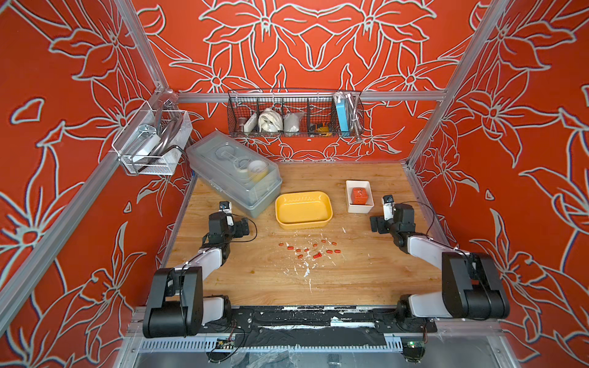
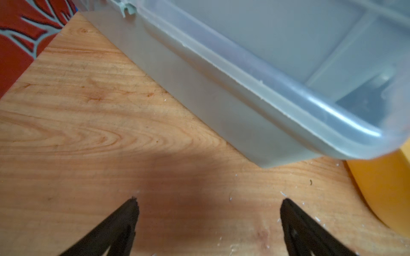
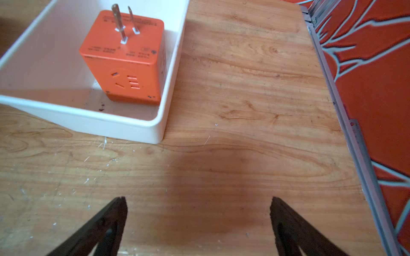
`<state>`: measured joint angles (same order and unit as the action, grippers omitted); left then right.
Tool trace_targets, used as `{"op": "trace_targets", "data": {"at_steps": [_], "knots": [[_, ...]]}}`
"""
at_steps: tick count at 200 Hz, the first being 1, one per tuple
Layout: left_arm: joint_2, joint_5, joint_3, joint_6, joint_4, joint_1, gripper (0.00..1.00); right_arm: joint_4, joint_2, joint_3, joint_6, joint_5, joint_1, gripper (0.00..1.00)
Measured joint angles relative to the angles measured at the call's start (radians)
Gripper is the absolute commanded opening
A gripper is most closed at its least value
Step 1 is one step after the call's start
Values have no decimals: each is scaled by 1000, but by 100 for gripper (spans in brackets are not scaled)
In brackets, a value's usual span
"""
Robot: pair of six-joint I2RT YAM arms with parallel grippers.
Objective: Take the screw protection sleeves out of the storage box
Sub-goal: Reset both arms
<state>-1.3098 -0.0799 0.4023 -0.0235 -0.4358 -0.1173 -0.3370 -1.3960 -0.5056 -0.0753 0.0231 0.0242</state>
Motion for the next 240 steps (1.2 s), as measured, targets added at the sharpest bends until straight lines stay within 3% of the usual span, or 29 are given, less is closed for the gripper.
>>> {"op": "trace_targets", "data": {"at_steps": [42, 69, 126, 240], "knots": [[-76, -36, -69, 4, -225, 27, 98, -198, 3, 89, 7, 26, 0, 99], [-101, -50, -104, 13, -272, 45, 98, -355, 2, 173, 7, 49, 0, 99], [-101, -53, -102, 23, -311, 46, 98, -456, -6, 191, 7, 63, 0, 99], [-101, -35, -102, 23, -314, 46, 98, -470, -6, 191, 7, 64, 0, 99]]}}
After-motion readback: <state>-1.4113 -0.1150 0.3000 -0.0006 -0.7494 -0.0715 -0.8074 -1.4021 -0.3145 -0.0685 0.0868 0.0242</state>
